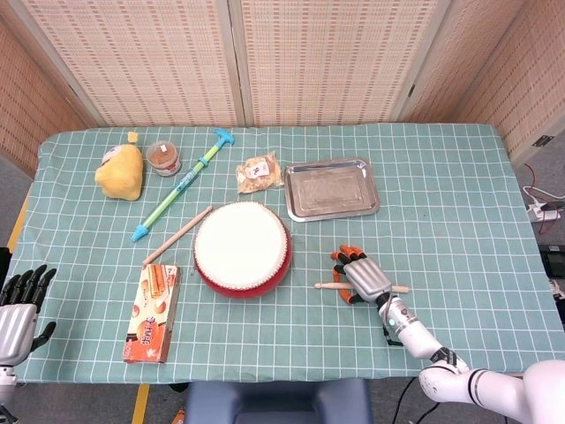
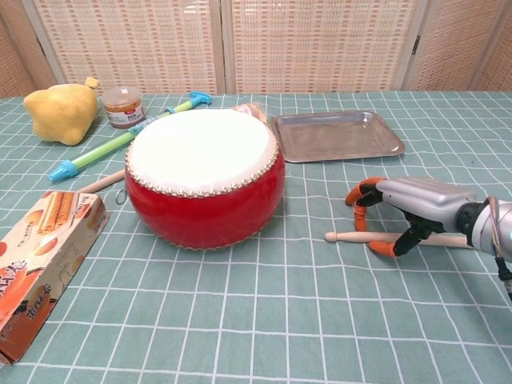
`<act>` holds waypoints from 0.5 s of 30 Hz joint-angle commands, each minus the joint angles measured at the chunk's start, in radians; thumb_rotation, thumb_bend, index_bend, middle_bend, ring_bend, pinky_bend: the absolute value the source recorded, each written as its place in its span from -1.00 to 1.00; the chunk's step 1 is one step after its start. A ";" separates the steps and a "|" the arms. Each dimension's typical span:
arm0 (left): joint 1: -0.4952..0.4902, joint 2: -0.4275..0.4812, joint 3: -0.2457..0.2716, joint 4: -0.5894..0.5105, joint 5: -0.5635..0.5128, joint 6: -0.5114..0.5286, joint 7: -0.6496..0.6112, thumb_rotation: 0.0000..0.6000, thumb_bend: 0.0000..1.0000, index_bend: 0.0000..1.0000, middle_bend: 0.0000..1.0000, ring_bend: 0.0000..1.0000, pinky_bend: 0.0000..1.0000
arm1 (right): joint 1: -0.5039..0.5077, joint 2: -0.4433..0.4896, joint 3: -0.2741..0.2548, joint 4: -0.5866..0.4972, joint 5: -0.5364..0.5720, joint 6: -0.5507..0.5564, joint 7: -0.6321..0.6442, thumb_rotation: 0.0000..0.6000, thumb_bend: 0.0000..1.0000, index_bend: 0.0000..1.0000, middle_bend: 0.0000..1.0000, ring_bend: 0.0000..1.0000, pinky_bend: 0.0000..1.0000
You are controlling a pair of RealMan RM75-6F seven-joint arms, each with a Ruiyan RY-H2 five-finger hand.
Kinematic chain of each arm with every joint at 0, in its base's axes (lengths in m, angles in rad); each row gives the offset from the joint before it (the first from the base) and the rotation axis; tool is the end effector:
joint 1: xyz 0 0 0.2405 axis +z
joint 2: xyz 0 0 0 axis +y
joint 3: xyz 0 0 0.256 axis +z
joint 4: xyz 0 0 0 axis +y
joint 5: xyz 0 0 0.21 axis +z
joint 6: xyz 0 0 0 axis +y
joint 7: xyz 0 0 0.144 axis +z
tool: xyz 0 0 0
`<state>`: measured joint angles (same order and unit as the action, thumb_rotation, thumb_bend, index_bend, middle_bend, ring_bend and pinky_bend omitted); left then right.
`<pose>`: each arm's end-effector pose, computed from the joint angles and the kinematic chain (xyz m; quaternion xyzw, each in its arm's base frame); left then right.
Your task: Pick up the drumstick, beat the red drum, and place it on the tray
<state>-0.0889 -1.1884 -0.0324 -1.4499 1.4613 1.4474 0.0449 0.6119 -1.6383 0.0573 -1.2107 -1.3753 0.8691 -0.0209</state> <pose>-0.3446 0.1805 0.1484 -0.6136 -0.3693 -0.3271 0.6165 -0.2268 -0.3100 -0.0541 0.7651 -0.4248 0.3180 0.3648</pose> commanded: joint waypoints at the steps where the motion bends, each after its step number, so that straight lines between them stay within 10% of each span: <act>1: 0.001 -0.001 -0.001 0.003 -0.002 0.001 -0.004 1.00 -0.52 -1.00 -1.00 -1.00 -1.00 | -0.005 -0.003 0.004 0.001 0.001 0.014 0.005 1.00 -0.09 0.10 -0.73 -0.99 -0.81; 8: 0.006 0.003 0.001 0.004 0.004 0.012 -0.010 1.00 -0.52 -1.00 -1.00 -1.00 -1.00 | -0.036 0.054 0.022 -0.084 -0.052 0.107 0.192 1.00 -0.04 0.17 -0.73 -0.92 -0.78; 15: 0.010 0.012 0.001 -0.009 0.014 0.024 -0.004 1.00 -0.52 -1.00 -1.00 -1.00 -1.00 | -0.064 0.163 0.031 -0.157 -0.174 0.230 0.753 1.00 -0.04 0.17 -0.68 -0.87 -0.76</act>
<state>-0.0796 -1.1769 -0.0310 -1.4577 1.4740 1.4707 0.0404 0.5708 -1.5483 0.0791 -1.3191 -1.4629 1.0051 0.4169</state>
